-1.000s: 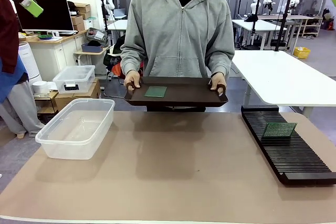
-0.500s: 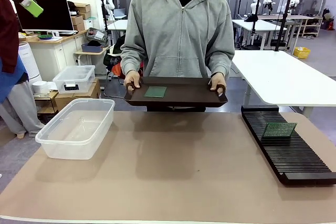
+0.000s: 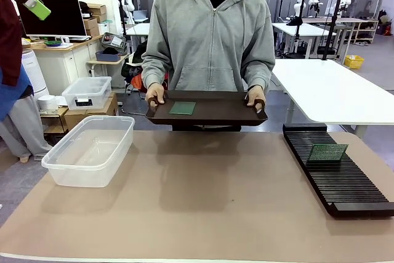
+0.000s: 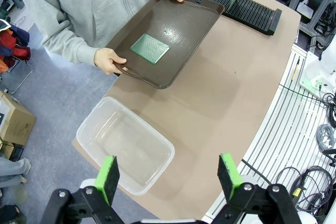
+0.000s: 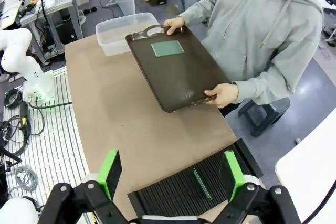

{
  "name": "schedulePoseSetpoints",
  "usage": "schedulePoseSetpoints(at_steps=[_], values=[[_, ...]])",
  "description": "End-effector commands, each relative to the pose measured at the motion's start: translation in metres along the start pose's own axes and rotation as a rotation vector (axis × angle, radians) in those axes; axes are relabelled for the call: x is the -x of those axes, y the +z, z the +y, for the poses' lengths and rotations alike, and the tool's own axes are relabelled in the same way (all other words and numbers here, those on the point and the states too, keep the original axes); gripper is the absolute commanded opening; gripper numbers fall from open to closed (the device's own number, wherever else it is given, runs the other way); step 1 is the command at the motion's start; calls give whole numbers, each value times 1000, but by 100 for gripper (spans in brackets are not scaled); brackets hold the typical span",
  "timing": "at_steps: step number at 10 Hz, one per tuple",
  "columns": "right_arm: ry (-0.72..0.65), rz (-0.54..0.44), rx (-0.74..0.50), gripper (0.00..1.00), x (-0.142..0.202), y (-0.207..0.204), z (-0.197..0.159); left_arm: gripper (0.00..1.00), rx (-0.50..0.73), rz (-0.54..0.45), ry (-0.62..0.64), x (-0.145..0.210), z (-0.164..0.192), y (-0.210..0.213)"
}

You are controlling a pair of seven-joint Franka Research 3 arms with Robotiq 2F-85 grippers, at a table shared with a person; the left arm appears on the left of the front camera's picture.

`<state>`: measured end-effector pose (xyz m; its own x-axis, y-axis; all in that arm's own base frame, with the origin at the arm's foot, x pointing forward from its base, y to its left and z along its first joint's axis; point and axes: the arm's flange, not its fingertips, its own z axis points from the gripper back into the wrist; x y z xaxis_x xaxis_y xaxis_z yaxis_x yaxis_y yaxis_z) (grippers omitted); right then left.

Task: Sort PCBs into racks and boxes based on the side picked up.
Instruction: Pick up the Blank PCB handed by the Human.

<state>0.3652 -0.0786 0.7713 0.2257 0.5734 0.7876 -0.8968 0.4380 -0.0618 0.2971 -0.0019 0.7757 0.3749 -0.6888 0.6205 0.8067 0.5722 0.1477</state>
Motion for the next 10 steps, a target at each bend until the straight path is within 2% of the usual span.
schedulePoseSetpoints(at_steps=[1,10], values=[[5,-8,-3,100,-1,1,1,100,10,-8,-4,2,0,-1],[5,-8,-3,100,-1,1,1,100,10,-8,-4,2,0,-1]])
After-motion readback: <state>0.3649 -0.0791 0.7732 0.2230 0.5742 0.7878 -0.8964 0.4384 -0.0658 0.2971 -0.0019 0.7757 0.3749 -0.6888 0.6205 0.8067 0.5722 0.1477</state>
